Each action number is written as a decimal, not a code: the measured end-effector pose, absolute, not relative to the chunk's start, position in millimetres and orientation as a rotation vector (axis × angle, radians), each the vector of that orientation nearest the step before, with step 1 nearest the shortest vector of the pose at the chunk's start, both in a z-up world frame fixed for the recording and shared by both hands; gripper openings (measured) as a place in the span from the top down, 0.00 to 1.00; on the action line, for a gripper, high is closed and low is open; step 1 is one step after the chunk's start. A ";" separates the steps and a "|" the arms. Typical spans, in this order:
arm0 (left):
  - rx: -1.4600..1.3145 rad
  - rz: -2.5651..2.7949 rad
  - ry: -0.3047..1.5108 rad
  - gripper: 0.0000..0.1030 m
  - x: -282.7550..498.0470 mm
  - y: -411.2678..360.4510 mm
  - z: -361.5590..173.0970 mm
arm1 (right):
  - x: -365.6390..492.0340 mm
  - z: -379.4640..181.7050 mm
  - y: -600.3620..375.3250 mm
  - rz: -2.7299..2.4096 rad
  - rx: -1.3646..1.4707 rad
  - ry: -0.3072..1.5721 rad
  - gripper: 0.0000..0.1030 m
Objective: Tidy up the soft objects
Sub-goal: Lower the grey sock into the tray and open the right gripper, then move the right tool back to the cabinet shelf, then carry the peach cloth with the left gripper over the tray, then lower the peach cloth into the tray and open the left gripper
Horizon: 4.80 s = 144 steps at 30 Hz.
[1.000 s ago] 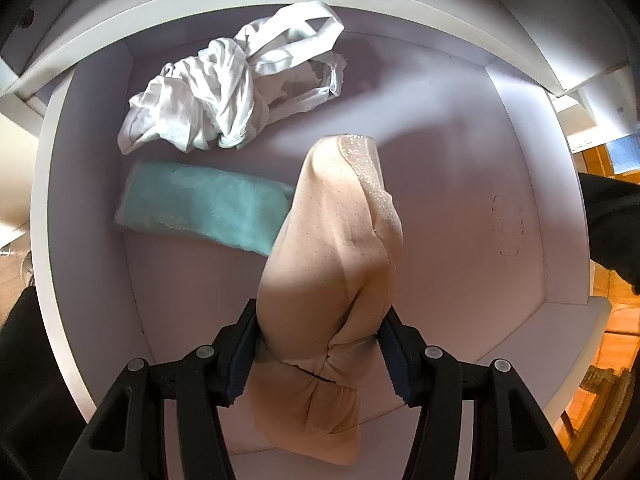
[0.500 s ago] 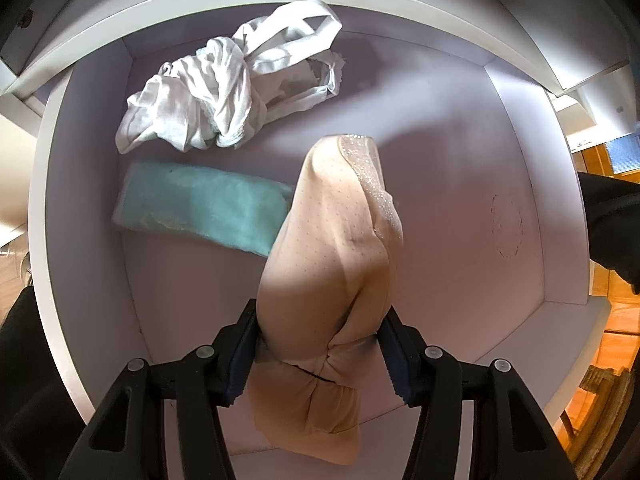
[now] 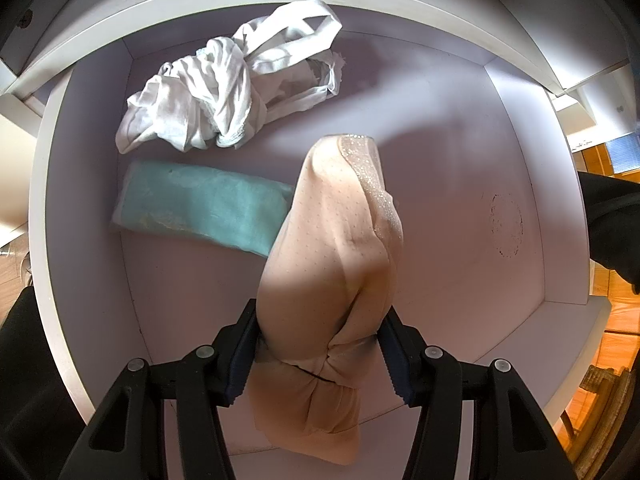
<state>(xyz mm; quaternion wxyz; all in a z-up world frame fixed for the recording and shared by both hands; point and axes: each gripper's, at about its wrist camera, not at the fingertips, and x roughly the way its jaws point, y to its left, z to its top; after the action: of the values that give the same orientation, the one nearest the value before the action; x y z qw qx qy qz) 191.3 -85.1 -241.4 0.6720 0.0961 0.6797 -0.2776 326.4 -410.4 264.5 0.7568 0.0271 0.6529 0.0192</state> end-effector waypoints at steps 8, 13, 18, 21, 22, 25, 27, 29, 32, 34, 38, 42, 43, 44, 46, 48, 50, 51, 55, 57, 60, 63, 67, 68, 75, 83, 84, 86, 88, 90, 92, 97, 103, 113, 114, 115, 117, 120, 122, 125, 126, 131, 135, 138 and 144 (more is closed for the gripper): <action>0.218 -0.622 1.531 0.44 189.2 -82.8 -242.4 | 297.8 301.8 -420.4 0.166 0.198 1.172 0.49; 0.218 -0.619 1.531 0.44 187.6 -82.3 -242.7 | 263.8 287.0 -423.9 0.196 0.229 1.114 0.49; 0.206 -0.613 1.536 0.44 186.8 -79.0 -243.3 | 238.5 274.8 -442.2 0.203 0.307 1.045 0.49; 0.205 -0.611 1.536 0.44 185.5 -75.8 -244.3 | 222.0 276.3 -449.5 0.208 0.325 0.977 0.49; 0.205 -0.612 1.535 0.44 185.2 -75.2 -244.6 | 214.9 278.5 -449.7 0.215 0.317 0.948 0.49; 0.191 -0.611 1.537 0.44 185.6 -71.8 -246.0 | 182.9 282.7 -444.0 0.240 0.279 0.844 0.49; 0.178 -0.608 1.540 0.45 186.2 -70.2 -246.7 | 161.4 275.5 -436.6 0.274 0.274 0.815 0.49; 0.171 -0.608 1.539 0.45 186.4 -67.8 -247.2 | 140.0 255.5 -424.8 0.310 0.268 0.836 0.49; 0.167 -0.604 1.537 0.45 185.9 -64.4 -247.1 | 124.9 211.3 -405.0 0.351 0.257 0.969 0.49; 0.171 -0.603 1.533 0.45 185.6 -62.2 -246.5 | 122.9 177.9 -395.9 0.354 0.279 1.085 0.49; 0.182 -0.602 1.530 0.45 182.7 -60.3 -243.3 | 131.9 108.3 -388.3 0.291 0.398 1.340 0.49; 0.190 -0.604 1.523 0.45 180.6 -61.5 -239.2 | 146.4 50.1 -397.9 0.105 0.510 1.523 0.49; 0.188 -0.607 1.522 0.46 180.4 -62.9 -238.0 | 149.6 35.1 -400.1 0.063 0.534 1.559 0.49; 0.188 -0.609 1.519 0.46 179.9 -62.6 -236.0 | 150.6 25.1 -400.8 0.047 0.538 1.576 0.49; 0.187 -0.612 1.510 0.46 179.4 -62.0 -229.8 | 151.9 6.4 -403.1 0.024 0.533 1.605 0.49; 0.183 -0.621 1.489 0.46 178.3 -60.5 -221.3 | 147.2 -6.9 -409.9 0.006 0.566 1.640 0.49; 0.195 -0.635 1.466 0.46 177.8 -60.4 -213.7 | 141.3 -16.0 -421.1 -0.034 0.632 1.661 0.49; 0.204 -0.644 1.452 0.46 177.3 -61.4 -209.1 | 138.9 -18.6 -425.9 -0.049 0.660 1.663 0.49; 0.229 -0.691 1.395 0.46 173.6 -66.3 -186.9 | 131.8 -25.3 -440.7 -0.087 0.760 1.659 0.49; 0.231 -0.711 1.366 0.46 171.9 -67.8 -175.5 | 130.6 -26.3 -441.3 -0.079 0.783 1.655 0.49; 0.269 -0.756 1.289 0.46 164.5 -72.2 -153.1 | 131.0 -27.2 -439.0 -0.063 0.795 1.656 0.49; 0.292 -0.805 1.240 0.46 157.4 -75.4 -136.3 | 131.4 -29.0 -439.4 -0.057 0.815 1.661 0.49; 0.285 -0.839 1.197 0.46 153.2 -77.0 -118.8 | 124.6 -34.9 -443.7 -0.056 0.858 1.668 0.49; 0.275 -0.849 1.182 0.46 152.5 -77.2 -112.4 | 123.2 -36.1 -444.2 -0.055 0.863 1.673 0.49; 0.227 -0.932 1.054 0.46 142.8 -72.2 -50.4 | 124.6 -39.3 -444.6 -0.053 0.906 1.681 0.49; 0.224 -0.983 0.916 0.46 157.6 -65.8 41.5 | 122.4 -44.3 -435.4 -0.022 0.905 1.697 0.49; 0.218 -0.984 0.903 0.46 162.2 -64.9 51.7 | 121.2 -44.4 -436.7 -0.023 0.910 1.699 0.49; 0.200 -0.973 0.871 0.46 176.8 -62.6 75.8 | 120.0 -44.4 -438.2 -0.028 0.922 1.697 0.49; 0.186 -0.957 0.831 0.46 192.8 -60.0 98.3 | 119.6 -43.0 -439.4 -0.028 0.920 1.691 0.49; 0.208 -0.924 0.785 0.46 210.9 -59.4 117.4 | 121.5 -42.2 -437.3 -0.022 0.915 1.687 0.49; 0.244 -0.882 0.756 0.46 229.5 -62.1 129.0 | 123.8 -42.5 -432.8 -0.007 0.915 1.684 0.49; 0.286 -0.779 0.722 0.46 279.2 -68.2 135.9 | 126.1 -41.8 -430.0 0.007 0.916 1.680 0.49; 0.328 -0.665 0.753 0.46 321.6 -75.7 104.2 | 127.7 -39.5 -430.2 0.011 0.915 1.670 0.49; 0.442 -0.668 0.906 0.46 348.2 -84.8 57.6 | 128.9 -42.9 -426.1 0.022 0.929 1.676 0.49; 0.455 -0.672 0.919 0.46 346.0 -85.1 54.8 | 129.4 -43.1 -425.1 0.025 0.928 1.677 0.49; 0.466 -0.678 0.936 0.45 344.9 -84.6 51.3 | 130.1 -43.2 -423.5 0.030 0.927 1.677 0.49; 0.478 -0.692 0.965 0.45 341.8 -85.3 46.7 | 132.1 -43.3 -419.4 0.040 0.926 1.677 0.49; 0.508 -0.716 1.007 0.45 337.6 -88.4 40.4 | 133.3 -43.4 -417.2 0.043 0.926 1.676 0.49; 0.502 -0.719 1.013 0.45 337.0 -89.6 39.1 | 133.0 -43.9 -417.5 0.037 0.930 1.675 0.49; 0.478 -0.721 1.038 0.45 339.8 -91.0 39.5 | 133.0 -44.4 -417.6 0.038 0.930 1.677 0.49; 0.486 -0.720 1.037 0.45 338.9 -92.1 39.0 | 133.1 -44.2 -417.3 0.039 0.929 1.676 0.49; 0.486 -0.704 1.055 0.45 342.7 -98.5 34.0 | 132.7 -44.3 -419.0 0.039 0.928 1.676 0.49; 0.478 -0.728 1.047 0.45 338.1 -99.0 33.6 | 132.8 -44.5 -418.3 0.045 0.928 1.679 0.49; 0.437 -0.751 1.059 0.43 338.8 -97.0 34.2 | 133.2 -44.3 -417.9 0.047 0.923 1.678 0.49; 0.342 -0.762 1.041 0.38 340.6 -87.3 48.0 | 132.5 -45.4 -419.4 0.042 0.929 1.678 0.49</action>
<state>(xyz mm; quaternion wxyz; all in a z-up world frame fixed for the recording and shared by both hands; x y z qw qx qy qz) 340.6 -87.3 48.0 0.7854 0.1584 0.4828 -0.3535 132.5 -419.4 -45.4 0.5741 0.3966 0.7161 0.0178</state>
